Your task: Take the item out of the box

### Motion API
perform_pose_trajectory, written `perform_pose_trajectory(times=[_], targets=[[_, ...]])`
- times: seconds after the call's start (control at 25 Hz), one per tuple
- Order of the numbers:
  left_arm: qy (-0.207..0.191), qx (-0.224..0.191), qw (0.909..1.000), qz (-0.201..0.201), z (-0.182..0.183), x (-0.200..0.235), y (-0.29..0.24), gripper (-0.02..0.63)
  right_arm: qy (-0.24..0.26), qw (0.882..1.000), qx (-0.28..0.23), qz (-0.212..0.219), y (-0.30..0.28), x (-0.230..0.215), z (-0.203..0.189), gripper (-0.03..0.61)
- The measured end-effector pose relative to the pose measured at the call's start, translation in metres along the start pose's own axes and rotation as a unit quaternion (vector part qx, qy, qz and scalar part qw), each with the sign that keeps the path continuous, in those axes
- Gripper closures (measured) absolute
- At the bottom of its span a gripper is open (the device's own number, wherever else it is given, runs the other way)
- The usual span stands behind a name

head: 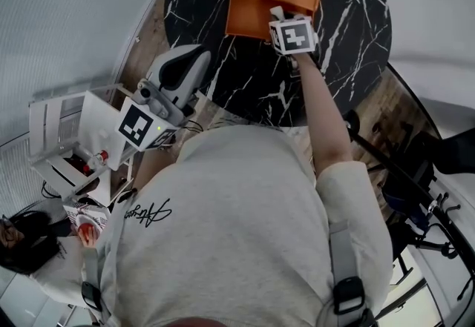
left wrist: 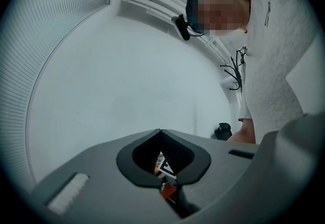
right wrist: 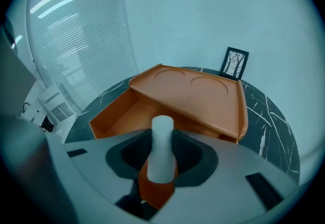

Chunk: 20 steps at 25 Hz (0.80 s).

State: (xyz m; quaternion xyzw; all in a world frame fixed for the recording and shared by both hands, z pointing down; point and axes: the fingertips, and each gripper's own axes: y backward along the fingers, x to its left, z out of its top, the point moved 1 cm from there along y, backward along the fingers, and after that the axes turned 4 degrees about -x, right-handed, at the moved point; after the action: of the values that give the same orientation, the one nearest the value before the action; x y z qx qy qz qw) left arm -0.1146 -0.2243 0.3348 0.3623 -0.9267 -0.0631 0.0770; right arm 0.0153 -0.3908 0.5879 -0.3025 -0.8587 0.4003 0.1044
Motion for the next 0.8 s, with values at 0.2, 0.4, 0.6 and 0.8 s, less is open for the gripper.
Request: perform_pose_trajectory(times=[0.2, 0.4, 0.6, 0.8], targets=[[0.0, 0.004, 1.0, -0.005, -0.002, -0.002, -0.004, 0.612, 0.005, 0.999, -0.036, 0.014, 0.009, 0.006, 0.005, 0.448], [0.0, 0.003, 1.0, -0.007, -0.003, -0.003, -0.008, 0.611, 0.001, 0.997, -0.069, 0.016, 0.03, 0.013, 0.016, 0.448], [-0.001, 0.005, 0.9999, -0.011, -0.004, -0.005, -0.011, 0.612, -0.007, 0.993, -0.112, 0.03, 0.047, 0.023, 0.03, 0.448], [-0.001, 0.006, 0.9998, -0.017, -0.005, -0.007, -0.017, 0.612, -0.005, 0.989, -0.145, 0.037, 0.062, 0.025, 0.039, 0.448]])
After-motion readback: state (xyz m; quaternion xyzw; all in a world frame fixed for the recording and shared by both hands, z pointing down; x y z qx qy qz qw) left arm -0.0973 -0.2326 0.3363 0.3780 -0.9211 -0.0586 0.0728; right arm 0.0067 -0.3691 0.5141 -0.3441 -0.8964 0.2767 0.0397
